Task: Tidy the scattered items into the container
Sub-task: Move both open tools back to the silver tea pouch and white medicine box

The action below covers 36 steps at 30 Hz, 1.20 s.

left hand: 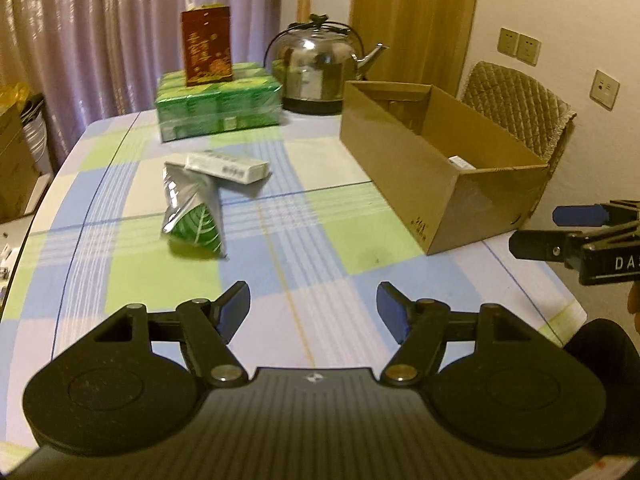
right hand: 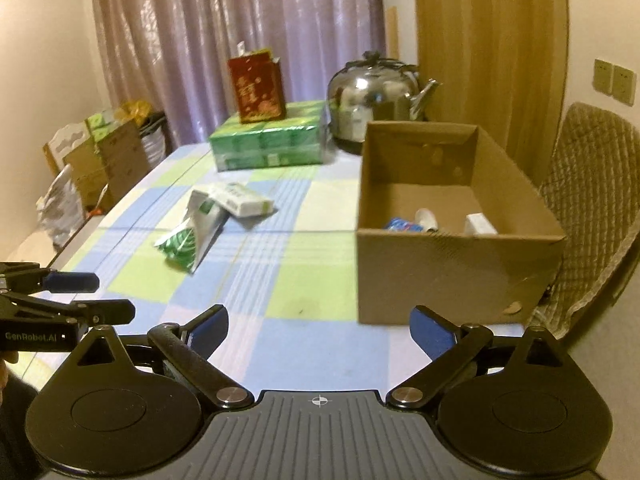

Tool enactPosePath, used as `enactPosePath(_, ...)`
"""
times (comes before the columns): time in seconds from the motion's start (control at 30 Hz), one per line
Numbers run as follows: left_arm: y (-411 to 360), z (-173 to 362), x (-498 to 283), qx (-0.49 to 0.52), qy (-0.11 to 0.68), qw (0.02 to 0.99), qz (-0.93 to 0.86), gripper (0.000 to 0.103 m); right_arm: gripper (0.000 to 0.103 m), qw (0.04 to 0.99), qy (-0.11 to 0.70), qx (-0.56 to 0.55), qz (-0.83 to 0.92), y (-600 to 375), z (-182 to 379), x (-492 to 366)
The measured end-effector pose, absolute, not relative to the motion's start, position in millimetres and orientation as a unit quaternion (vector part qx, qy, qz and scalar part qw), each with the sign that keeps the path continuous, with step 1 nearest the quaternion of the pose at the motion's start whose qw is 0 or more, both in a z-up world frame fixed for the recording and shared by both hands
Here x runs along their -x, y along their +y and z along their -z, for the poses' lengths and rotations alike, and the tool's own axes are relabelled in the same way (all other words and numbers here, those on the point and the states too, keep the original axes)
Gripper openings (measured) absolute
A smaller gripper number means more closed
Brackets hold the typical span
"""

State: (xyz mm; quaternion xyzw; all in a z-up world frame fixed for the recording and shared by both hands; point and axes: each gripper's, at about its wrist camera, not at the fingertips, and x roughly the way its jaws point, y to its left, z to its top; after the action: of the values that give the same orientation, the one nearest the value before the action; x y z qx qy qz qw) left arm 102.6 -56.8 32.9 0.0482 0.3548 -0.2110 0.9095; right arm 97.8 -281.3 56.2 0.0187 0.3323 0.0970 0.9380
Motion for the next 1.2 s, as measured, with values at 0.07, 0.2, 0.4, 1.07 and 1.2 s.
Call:
enactPosePath(0.07,-50.4,-31.3,-100.2,-0.044,0.358,0.91,0.205,0.067,0.096,0.936,0.336,-0.018,-0.101,-276.7,-53.1,-96.4)
enactPosePath(0.2,-40.6,-27.5,-95.0,-0.039,0.365,0.909,0.196,0.067,0.097,0.933,0.344,-0.018,-0.107,-269.9,-47.4,-94.6)
enactPosePath(0.4,-28.6,-21.3,-90.6,-0.027,0.372,0.909,0.186,0.069,0.098,0.928,0.356,-0.019,-0.111,-266.8,-40.6,-92.4)
enactPosePath(1.07,3.2,-11.2,-127.7,-0.009,0.394,0.906,0.152,0.082,0.099,0.911,0.38,0.015,-0.159,-242.3,-26.3,-123.1)
enactPosePath(1.2,12.6,-8.2,-152.9,-0.002,0.4,0.904,0.153,0.084,0.099,0.907,0.379,0.036,-0.181,-228.3,-25.7,-147.9)
